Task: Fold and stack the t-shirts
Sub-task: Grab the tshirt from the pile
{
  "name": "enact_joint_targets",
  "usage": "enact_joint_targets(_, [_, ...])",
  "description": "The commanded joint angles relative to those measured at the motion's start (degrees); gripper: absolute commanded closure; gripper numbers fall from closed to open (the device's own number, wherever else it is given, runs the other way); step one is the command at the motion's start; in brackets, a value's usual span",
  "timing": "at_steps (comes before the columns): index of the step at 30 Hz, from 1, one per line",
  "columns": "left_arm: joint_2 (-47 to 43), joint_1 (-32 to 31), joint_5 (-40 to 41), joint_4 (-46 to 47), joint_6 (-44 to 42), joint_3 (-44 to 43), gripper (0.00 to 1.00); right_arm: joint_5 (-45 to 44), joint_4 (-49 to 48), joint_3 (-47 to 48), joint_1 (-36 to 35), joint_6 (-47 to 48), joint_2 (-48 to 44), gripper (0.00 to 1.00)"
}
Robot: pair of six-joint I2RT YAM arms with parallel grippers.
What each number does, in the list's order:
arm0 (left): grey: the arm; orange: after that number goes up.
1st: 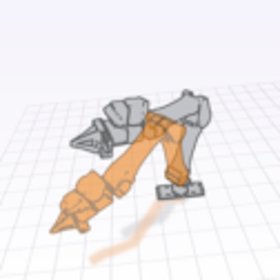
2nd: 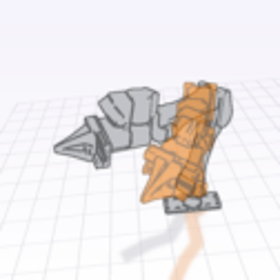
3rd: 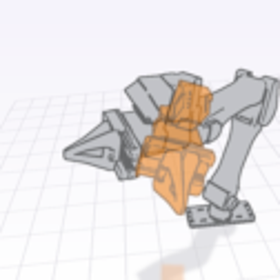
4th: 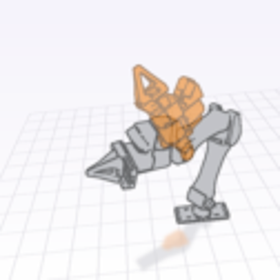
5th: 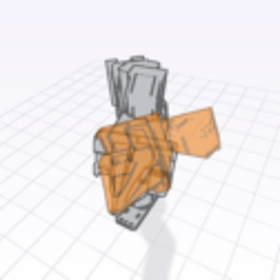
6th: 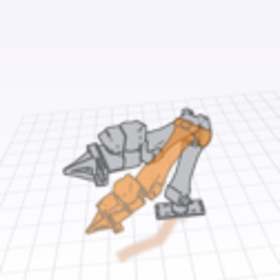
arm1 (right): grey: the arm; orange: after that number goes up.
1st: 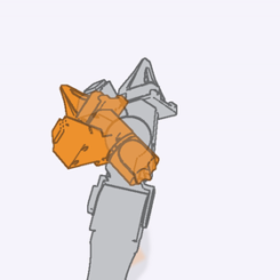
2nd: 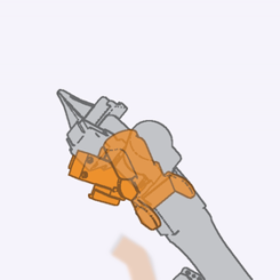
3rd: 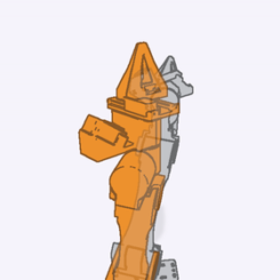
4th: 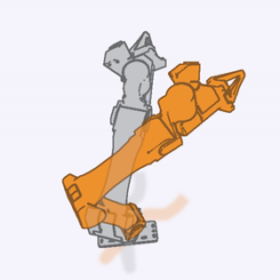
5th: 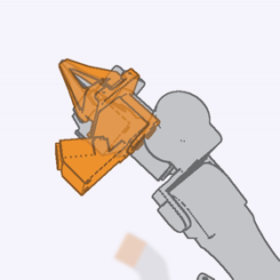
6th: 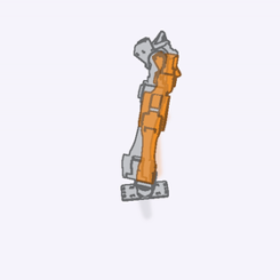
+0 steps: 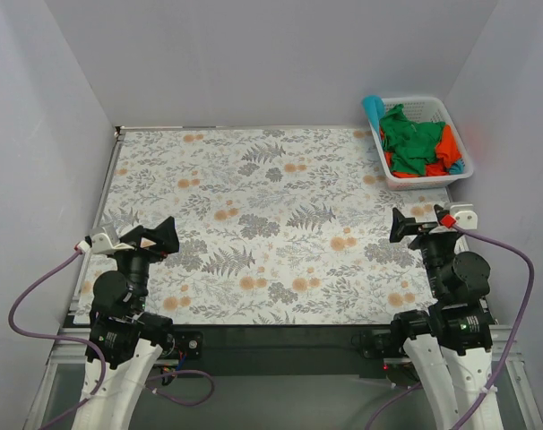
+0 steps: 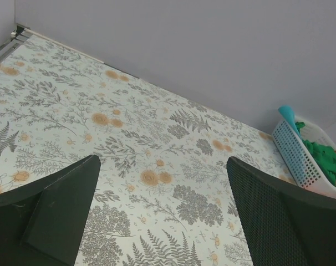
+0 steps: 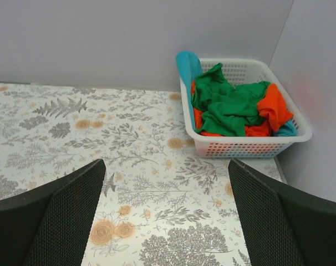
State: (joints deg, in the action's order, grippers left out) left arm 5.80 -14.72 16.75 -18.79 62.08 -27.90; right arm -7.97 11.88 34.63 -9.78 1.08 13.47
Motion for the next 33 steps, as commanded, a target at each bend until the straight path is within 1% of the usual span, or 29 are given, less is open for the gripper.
enact_joint_targets(1, [-0.09,0.31,2.31,-0.02,0.75,0.57,0.02,1.81,-2.47,1.49,-0.24,0.06,3.39,0.02])
enact_joint_targets(4, [0.17,0.31,6.78,-2.21,2.42,0.39,0.02,0.59,-4.84,1.49,-0.33,-1.95,8.75,0.02])
enact_joint_targets(5, [0.26,0.31,7.41,-2.39,2.69,0.22,0.02,0.06,-5.72,1.49,-0.33,-2.66,12.15,0.02])
enact_joint_targets(7, [0.0,0.31,6.81,-2.31,2.86,0.39,0.02,-0.73,-8.53,1.84,-0.33,-3.45,16.04,0.02])
enact_joint_targets(8, [-0.09,0.31,6.37,-2.13,2.61,0.56,0.02,-0.82,-9.41,2.8,-0.33,-3.72,20.58,0.02])
enact_joint_targets(9, [-0.26,0.31,6.1,-2.04,2.6,0.48,0.02,-1.61,-10.9,3.59,-0.24,-3.72,23.15,0.02])
enact_joint_targets(10, [-0.35,0.31,5.4,-2.04,2.6,0.57,0.02,-2.74,-11.26,4.64,-0.33,-3.81,28.57,0.02])
enact_joint_targets(12, [-0.53,0.22,4.35,-1.96,2.25,0.57,0.02,-7.73,-13.72,9.03,-0.24,-5.13,34.57,0.02])
enact_joint_targets(13, [-0.7,0.22,2.69,-1.35,1.9,0.83,0.02,-8.11,-14.07,10.88,-0.33,-4.17,40.69,0.02])
enact_joint_targets(14, [-0.71,0.13,1.63,-0.91,1.2,0.92,0.02,-8.47,-13.9,16.2,-0.33,-3.72,43.89,0.02])
enact_joint_targets(15, [-0.79,0.13,0.83,-0.21,1.02,1.0,0.02,-9.86,-13.81,18.69,-0.33,-3.54,46.96,0.02])
enact_joint_targets(16, [-0.79,0.13,0.22,0.06,0.85,1.01,0.02,-11.01,-13.81,21.33,-0.15,-3.37,52.65,0.02])
enact_joint_targets(17, [-0.71,0.13,-0.83,0.24,0.58,1.27,0.02,-12.32,-13.9,23.7,0.28,-3.37,55.58,0.02])
enact_joint_targets(18, [-0.53,0.13,-1.11,0.5,0.41,1.27,0.02,-14.6,-13.81,28.43,0.72,-3.28,58.39,0.02])
enact_joint_targets(19, [-0.36,0.13,-1.37,0.5,0.32,1.27,0.02,-15.4,-13.9,30.73,2.21,-3.28,63.99,0.02])
enact_joint_targets(20, [-0.27,0.13,-1.72,0.59,0.14,1.27,0.02,-15.76,-13.73,32.93,3.18,-3.11,66.83,0.02])
enact_joint_targets(21, [0.0,0.22,-1.99,0.77,-0.21,1.36,0.02,-14.28,-13.72,37.57,4.32,-3.1,69.55,0.02])
enact_joint_targets(22, [0.08,0.13,-2.07,0.86,-0.38,1.44,0.02,-13.4,-13.81,39.61,6.51,-3.19,74.63,0.02])
enact_joint_targets(23, [0.52,0.13,-2.16,0.94,-0.47,1.36,0.02,-12.61,-13.73,41.72,7.66,-3.54,77.03,0.09])
enact_joint_targets(24, [1.05,0.13,-2.51,0.86,-0.47,1.27,0.02,-10.6,-13.72,43.57,8.8,-4.33,79.31,0.12])
enact_joint_targets(25, [1.4,0.13,-2.78,0.94,-0.65,1.36,0.02,-8.66,-13.72,47.07,11.69,-5.55,83.51,0.14])
enact_joint_targets(26, [1.67,0.13,-3.21,1.21,-0.74,1.44,0.02,-6.64,-13.64,48.76,12.76,-6.17,85.64,0.19])
enact_joint_targets(27, [2.28,0.13,-4.0,1.47,-1.0,1.53,0.02,-3.66,-13.64,50.43,13.81,-6.96,87.75,0.21])
enact_joint_targets(28, [2.54,0.13,-4.44,1.73,-1.52,1.62,0.02,-2.5,-13.55,53.4,15.39,-7.58,91.6,0.21])
enact_joint_targets(30, [3.25,0.13,-5.15,2.26,-2.05,1.62,0.03,0.04,-13.55,56.14,16.46,-8.99,95.4,0.23])
enact_joint_targets(31, [3.77,0.13,-5.15,2.35,-2.14,1.62,0.03,0.49,-13.46,57.2,17.33,-9.43,98.81,0.23])
enact_joint_targets(33, [4.83,0.13,-5.15,2.18,-2.41,1.62,0.03,2.15,-13.46,60.19,17.86,-9.87,102.17,0.24])
